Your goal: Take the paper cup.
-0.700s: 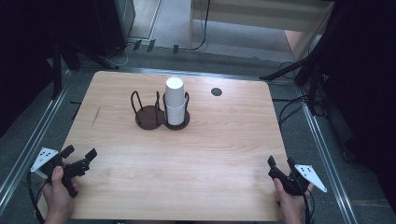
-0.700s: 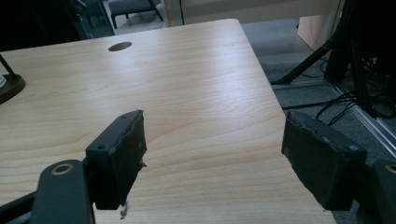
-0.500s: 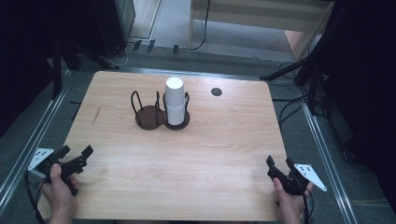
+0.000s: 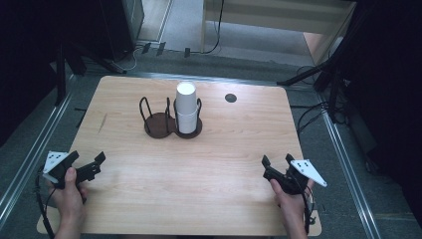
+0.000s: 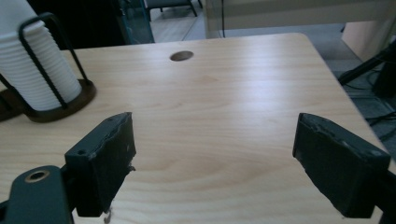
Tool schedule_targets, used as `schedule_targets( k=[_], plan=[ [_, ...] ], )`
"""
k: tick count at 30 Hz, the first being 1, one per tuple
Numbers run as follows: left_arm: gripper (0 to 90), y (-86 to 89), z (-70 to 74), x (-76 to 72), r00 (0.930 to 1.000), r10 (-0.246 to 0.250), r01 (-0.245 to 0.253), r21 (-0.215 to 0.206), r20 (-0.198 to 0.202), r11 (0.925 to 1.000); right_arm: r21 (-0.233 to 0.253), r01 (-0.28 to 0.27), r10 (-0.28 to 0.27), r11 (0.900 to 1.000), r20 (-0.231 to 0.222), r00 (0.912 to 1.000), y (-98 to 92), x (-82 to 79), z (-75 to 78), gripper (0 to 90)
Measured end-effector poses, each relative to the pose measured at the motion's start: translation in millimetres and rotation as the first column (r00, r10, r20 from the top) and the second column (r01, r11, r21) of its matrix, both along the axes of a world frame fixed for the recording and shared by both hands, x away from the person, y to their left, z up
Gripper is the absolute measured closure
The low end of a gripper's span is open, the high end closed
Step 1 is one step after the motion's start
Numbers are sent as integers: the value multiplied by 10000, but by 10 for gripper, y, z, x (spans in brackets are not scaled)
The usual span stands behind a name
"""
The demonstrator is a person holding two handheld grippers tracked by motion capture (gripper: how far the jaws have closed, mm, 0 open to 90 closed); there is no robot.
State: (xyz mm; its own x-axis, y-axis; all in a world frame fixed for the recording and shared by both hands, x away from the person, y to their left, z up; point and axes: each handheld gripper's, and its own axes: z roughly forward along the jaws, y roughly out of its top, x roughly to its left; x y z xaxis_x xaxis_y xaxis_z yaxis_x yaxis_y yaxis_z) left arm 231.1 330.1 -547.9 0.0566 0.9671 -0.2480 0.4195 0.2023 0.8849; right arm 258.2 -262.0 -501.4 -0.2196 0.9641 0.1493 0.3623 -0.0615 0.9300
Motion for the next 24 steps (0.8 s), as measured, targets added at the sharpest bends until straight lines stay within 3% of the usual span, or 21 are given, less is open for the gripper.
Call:
schedule_targets(
  k=[3, 5, 9, 15, 24],
  plan=[
    [13, -60, 0, 18, 9998, -178, 175, 257, 117, 9995, 63, -65, 65, 10000, -60, 10000, 127, 53, 36, 128],
    [13, -93, -20, 24, 9994, -330, 324, 525, 108, 9981, 176, -343, 344, 9993, -15, 9994, 314, 112, 79, 128],
    [13, -86, -28, 22, 9987, -481, 474, 435, 145, 9979, 56, -791, 791, 9968, 112, 9968, 577, 209, 146, 128],
    [13, -97, -31, 28, 9980, -612, 604, 504, 140, 9969, 106, -1068, 1066, 9942, 160, 9942, 813, 305, 231, 128],
    [13, -97, -32, 42, 9975, -701, 695, 393, 125, 9968, -104, -1770, 1771, 9842, 162, 9841, 1321, 452, 340, 128]
  ],
)
